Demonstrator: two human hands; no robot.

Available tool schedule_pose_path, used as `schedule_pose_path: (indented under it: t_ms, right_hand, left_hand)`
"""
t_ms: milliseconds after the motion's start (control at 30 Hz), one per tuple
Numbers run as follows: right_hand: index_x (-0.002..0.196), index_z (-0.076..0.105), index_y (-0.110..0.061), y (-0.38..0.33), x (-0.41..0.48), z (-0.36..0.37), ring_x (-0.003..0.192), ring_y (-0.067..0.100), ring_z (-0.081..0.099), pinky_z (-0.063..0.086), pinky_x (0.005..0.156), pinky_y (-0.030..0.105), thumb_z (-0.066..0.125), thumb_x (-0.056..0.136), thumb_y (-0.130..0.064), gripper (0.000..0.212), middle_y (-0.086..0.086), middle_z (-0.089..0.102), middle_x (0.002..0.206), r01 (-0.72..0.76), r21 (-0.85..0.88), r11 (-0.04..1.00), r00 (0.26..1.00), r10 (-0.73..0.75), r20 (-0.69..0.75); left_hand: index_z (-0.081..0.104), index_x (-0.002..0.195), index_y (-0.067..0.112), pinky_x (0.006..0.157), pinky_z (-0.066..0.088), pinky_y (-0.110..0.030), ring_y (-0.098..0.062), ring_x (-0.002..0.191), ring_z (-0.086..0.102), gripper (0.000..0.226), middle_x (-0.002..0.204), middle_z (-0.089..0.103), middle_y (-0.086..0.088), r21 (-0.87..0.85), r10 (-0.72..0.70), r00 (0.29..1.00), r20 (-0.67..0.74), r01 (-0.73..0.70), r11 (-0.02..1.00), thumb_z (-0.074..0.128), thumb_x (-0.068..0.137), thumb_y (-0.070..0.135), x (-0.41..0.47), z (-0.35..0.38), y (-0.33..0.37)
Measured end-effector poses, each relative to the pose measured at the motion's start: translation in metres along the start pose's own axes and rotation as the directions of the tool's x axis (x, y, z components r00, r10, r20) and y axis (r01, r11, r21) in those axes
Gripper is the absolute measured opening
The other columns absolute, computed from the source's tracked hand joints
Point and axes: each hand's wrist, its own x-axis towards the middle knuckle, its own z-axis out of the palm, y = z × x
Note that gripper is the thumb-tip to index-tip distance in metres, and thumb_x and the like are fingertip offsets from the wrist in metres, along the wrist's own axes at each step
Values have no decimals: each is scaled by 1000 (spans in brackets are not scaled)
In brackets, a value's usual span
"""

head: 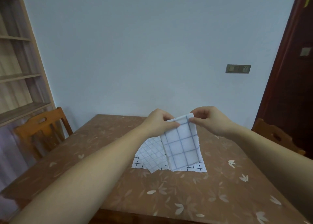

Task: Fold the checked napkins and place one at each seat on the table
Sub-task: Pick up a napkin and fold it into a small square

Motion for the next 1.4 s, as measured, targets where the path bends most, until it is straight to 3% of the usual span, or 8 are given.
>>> schedule_pose_path:
  t_ms: [100,233,367,500,667,1033,1300,1400]
  right_hand:
    - [84,73,-17,-2,2,-1,60,-3,55,47,69,21,61,93,-16,15,-16,65,63,14,-25,1000,998,-16,-57]
    - [88,73,-16,-1,1,-4,71,10,58,50,68,24,56,96,-15,19,-1,67,79,-19,52,998,995,24,-93]
    - [83,72,-11,2,1,-5,69,10,58,50,66,23,65,91,-20,14,-1,65,74,-65,126,990,989,81,-121]
    - [76,74,-8,2,1,-5,58,5,54,47,60,18,79,80,-21,15,-4,63,63,-97,151,984,983,119,-139]
    - [81,77,-7,0,2,-8,57,0,54,47,63,18,77,82,-18,11,-5,64,62,-90,208,974,988,114,-107]
    - [79,78,-13,-1,3,-7,65,6,56,50,69,24,74,84,-23,12,1,67,71,-100,170,980,989,117,-92]
    - [86,78,-14,1,4,-9,66,4,60,51,74,25,73,86,-22,9,0,70,79,-114,218,969,988,133,-77]
    - [85,77,-10,1,3,-10,70,10,61,52,75,26,72,87,-17,9,1,72,83,-121,268,956,984,151,-94]
  left_hand:
    - [78,84,14,72,51,-33,-15,75,65,11,85,76,-7,-59,-7,1000,-7,6,998,75,82,25,1,2,0]
    - [78,86,14,63,47,-24,-12,69,64,11,79,74,-2,-204,-48,998,-46,38,978,77,83,24,1,1,-3]
    - [76,86,11,48,44,-14,-4,54,62,4,64,71,7,-399,-80,991,-111,29,916,75,84,15,1,3,-1]
    - [77,82,13,70,55,-26,-13,71,68,2,77,74,-1,-489,-71,987,-146,-9,872,77,82,12,4,4,-1]
    - [77,79,15,74,55,-32,-16,73,69,4,77,75,-2,-593,-121,984,-128,22,805,76,83,14,5,5,0]
    - [78,83,14,88,55,-43,-21,83,69,4,86,75,-7,-640,-138,982,-125,26,768,75,83,17,8,7,2]
    - [76,91,8,82,54,-37,-23,80,69,21,89,74,-11,-677,-153,985,-84,56,734,68,90,28,12,4,1]
    - [73,84,12,61,51,-26,-17,67,64,21,75,70,-3,-624,-132,991,-26,87,777,65,92,30,10,-1,0]
